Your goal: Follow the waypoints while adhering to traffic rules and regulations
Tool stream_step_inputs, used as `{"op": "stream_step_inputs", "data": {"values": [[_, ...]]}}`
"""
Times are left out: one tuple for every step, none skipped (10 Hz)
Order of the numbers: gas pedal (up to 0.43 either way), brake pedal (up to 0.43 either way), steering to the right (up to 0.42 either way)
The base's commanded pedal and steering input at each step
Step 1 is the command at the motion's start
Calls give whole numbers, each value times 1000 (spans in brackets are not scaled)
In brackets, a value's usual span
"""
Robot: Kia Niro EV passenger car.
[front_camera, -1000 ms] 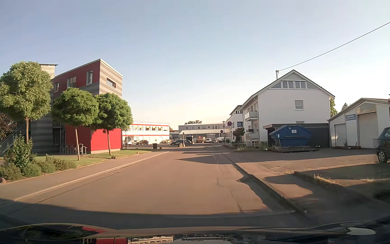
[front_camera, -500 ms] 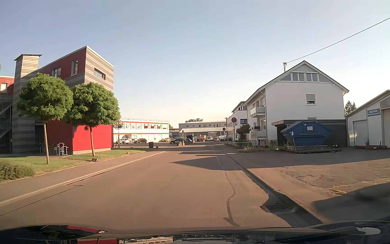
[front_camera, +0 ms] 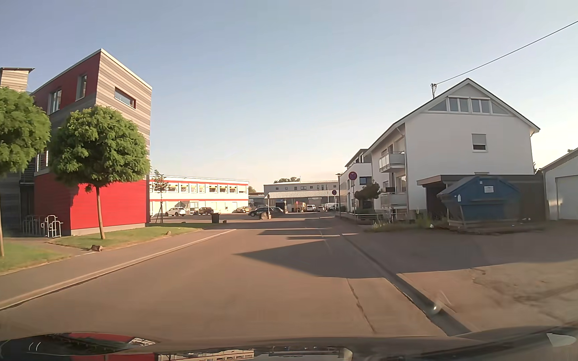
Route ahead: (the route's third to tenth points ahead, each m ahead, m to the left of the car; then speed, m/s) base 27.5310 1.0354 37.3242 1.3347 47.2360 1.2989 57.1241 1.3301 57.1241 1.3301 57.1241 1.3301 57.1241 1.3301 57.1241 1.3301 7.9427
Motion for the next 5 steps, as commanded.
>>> {"op": "stream_step_inputs", "data": {"values": [[39,0,1],[39,0,1],[39,0,1],[39,0,1],[39,0,1]]}}
